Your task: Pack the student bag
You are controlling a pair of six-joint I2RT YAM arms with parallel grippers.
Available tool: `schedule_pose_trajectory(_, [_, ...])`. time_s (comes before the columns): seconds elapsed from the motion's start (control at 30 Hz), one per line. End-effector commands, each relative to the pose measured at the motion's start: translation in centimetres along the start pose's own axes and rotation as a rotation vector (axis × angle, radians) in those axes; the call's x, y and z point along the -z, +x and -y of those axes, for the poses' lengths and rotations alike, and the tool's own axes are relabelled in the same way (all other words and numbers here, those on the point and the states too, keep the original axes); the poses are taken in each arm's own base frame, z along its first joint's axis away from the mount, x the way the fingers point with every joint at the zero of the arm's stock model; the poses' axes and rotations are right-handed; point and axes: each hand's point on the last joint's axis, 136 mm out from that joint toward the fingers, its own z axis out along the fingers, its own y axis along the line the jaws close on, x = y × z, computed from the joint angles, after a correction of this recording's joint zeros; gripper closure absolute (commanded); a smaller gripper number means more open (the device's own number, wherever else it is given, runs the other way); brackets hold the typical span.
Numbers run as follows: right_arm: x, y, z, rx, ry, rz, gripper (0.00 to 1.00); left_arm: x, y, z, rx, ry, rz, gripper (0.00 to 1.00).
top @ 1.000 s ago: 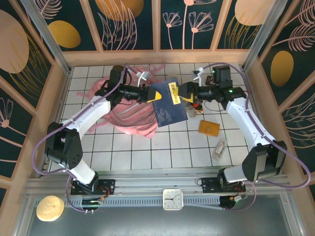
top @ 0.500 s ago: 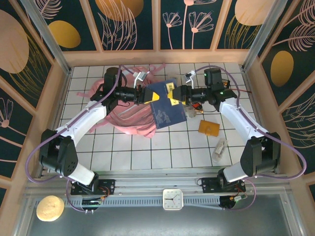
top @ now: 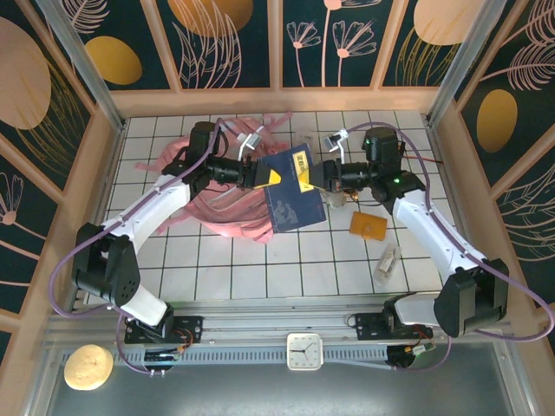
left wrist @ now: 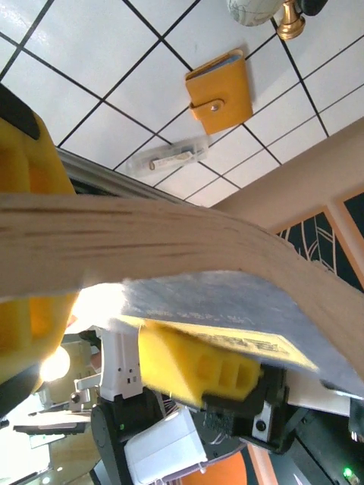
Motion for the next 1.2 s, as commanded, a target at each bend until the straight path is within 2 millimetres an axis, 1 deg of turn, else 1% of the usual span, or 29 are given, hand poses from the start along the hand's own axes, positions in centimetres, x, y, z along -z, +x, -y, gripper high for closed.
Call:
schedule_pose_trajectory(0.0, [0.1,0.1,-1.0,0.038,-0.017,0.007,1.00,0.1,-0.4,-0.4,-0.008,-0.019,-0.002,1.00])
schedule_pose_trajectory(0.1, [0.1,0.1,-0.5,0.035,0.012,0.018,1.00,0.1,-0.6,-0.3,-0.011,-0.025,0.004,1.00])
schedule_pose_trajectory(0.13, [0.3,0.0,-0.2,0.035,0.033,0.028,1.00,0.2,-0.6,-0.4,-0.015,-0.038,0.008,0.94])
schedule_pose_trajectory(0.17, [0.7,-0.2,0.2,0.028,0.056,0.042,1.00,0.4,-0.6,-0.6,-0.021,-0.064,0.014,0.76])
schedule_pose_trajectory(0.2, [1.6,-0.7,1.2,0.008,0.104,0.079,1.00,0.8,-0.6,-1.1,-0.037,-0.113,0.023,0.47])
schedule_pose_trajectory(0.23, [2.6,-1.1,2.3,-0.015,0.149,0.118,1.00,1.2,-0.6,-1.9,-0.056,-0.189,0.033,0.23])
schedule_pose_trajectory(0.27, [4.2,-1.7,3.8,-0.053,0.215,0.174,1.00,1.8,-0.6,-2.9,-0.078,-0.283,0.037,0.02])
schedule_pose_trajectory(0.33, [7.7,-2.7,6.7,-0.130,0.349,0.288,1.00,3.6,-0.6,-6.0,-0.110,-0.516,0.046,0.01])
schedule_pose_trajectory(0.4, [10.6,-3.2,8.4,-0.181,0.434,0.381,1.00,5.0,-0.3,-8.3,-0.151,-0.688,0.026,0.01])
schedule_pose_trajectory(0.47, [11.8,-3.5,8.9,-0.194,0.476,0.421,1.00,5.7,0.5,-10.3,-0.217,-0.828,-0.024,0.01])
schedule_pose_trajectory(0.57, [11.7,-3.8,9.1,-0.201,0.469,0.416,1.00,5.1,2.2,-13.5,-0.288,-0.988,-0.137,0.01])
schedule_pose_trajectory(0.6, [11.5,-3.8,9.3,-0.209,0.462,0.413,1.00,4.6,2.5,-14.4,-0.293,-1.006,-0.156,0.01])
schedule_pose_trajectory(0.67, [11.4,-3.7,9.5,-0.216,0.459,0.413,1.00,4.0,2.2,-15.9,-0.280,-1.022,-0.152,0.09])
schedule_pose_trajectory(0.73, [11.3,-3.6,9.6,-0.219,0.454,0.416,1.00,3.1,1.7,-16.8,-0.280,-1.018,-0.152,0.21])
schedule_pose_trajectory(0.77, [11.2,-3.5,9.7,-0.222,0.453,0.417,1.00,2.6,1.7,-17.7,-0.270,-1.023,-0.177,0.26])
schedule_pose_trajectory(0.83, [11.1,-3.3,9.9,-0.228,0.446,0.415,1.00,2.0,1.9,-18.8,-0.273,-1.050,-0.227,0.29])
schedule_pose_trajectory(0.9, [10.8,-3.2,10.0,-0.235,0.437,0.411,1.00,2.2,2.6,-20.5,-0.281,-1.120,-0.287,0.29])
schedule_pose_trajectory(0.97, [10.7,-3.1,10.1,-0.238,0.432,0.410,1.00,3.0,3.1,-21.8,-0.276,-1.175,-0.323,0.31])
schedule_pose_trajectory(1.03, [10.5,-3.0,10.2,-0.240,0.425,0.409,1.00,3.7,3.5,-22.6,-0.279,-1.221,-0.342,0.33])
schedule_pose_trajectory(1.1, [10.4,-3.0,10.3,-0.238,0.420,0.409,1.00,3.9,3.8,-23.2,-0.279,-1.239,-0.353,0.36])
schedule_pose_trajectory(1.17, [10.4,-3.1,10.4,-0.238,0.413,0.408,1.00,4.2,3.9,-23.9,-0.281,-1.269,-0.360,0.36])
